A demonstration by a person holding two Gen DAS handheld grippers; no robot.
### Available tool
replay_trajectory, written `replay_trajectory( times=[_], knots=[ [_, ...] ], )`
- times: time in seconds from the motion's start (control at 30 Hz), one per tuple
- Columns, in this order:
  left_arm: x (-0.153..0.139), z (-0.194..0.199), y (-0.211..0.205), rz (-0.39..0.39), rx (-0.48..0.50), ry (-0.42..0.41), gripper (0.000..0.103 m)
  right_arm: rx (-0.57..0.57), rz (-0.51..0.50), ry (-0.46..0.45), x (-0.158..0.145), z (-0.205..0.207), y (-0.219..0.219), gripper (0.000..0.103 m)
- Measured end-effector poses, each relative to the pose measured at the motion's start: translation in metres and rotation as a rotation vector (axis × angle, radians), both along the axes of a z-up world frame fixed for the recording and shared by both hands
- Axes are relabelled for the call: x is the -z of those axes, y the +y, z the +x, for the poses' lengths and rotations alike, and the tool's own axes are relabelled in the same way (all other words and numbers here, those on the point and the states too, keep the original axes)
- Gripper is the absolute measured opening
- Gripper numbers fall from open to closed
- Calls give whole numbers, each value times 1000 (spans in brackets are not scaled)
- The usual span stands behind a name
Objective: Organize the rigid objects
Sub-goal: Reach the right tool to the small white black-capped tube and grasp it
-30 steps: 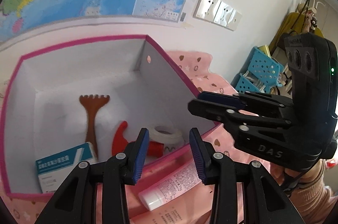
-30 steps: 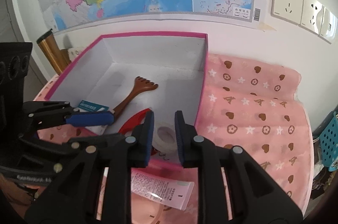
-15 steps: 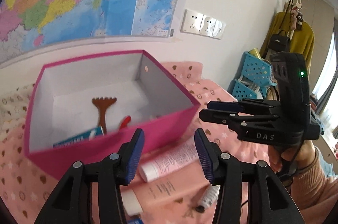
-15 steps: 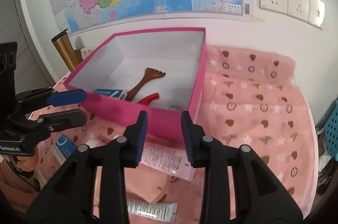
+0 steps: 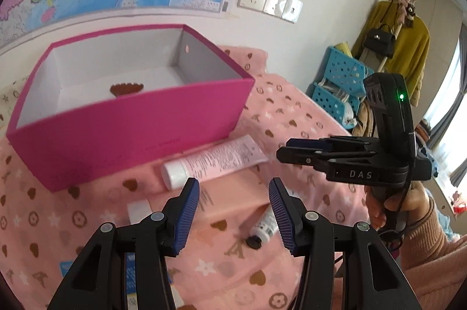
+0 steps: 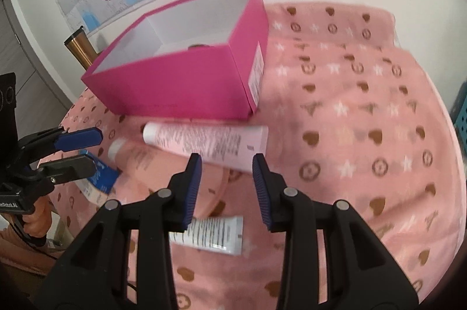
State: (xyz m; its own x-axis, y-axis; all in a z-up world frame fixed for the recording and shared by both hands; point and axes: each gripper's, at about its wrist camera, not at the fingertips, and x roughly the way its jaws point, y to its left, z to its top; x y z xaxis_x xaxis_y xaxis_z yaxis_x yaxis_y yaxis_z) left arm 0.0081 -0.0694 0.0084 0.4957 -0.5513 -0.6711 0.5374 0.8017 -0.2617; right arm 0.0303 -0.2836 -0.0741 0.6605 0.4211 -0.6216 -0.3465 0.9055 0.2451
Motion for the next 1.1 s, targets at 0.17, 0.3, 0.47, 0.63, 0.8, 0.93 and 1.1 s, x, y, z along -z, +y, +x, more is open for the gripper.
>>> replay_trajectory(
  times=[0.17, 0.3, 0.47, 0.63, 0.8, 0.93, 1.1],
  knots=[
    [16, -11, -8, 15, 35, 50, 51, 15, 28, 42, 17, -7, -8, 39],
    [30, -17, -13, 19, 54, 97, 51, 12, 39, 72, 27, -13, -12, 39],
    [42, -20, -17, 12, 62, 142, 50, 6, 39, 91, 35, -19, -11, 38],
    [47, -24, -23, 16, 79, 165, 50, 3, 49, 104, 39, -22, -13, 39],
    [52, -26, -25, 14, 88, 183, 48, -9, 51, 119, 43, -23, -10, 39],
    [52, -26, -26, 8, 82, 189, 41, -27, 58, 120, 45, -25, -6, 39],
    [52, -24, -28, 1, 81, 193, 40, -24, 91, 135, 46, -25, -7, 39]
  ],
)
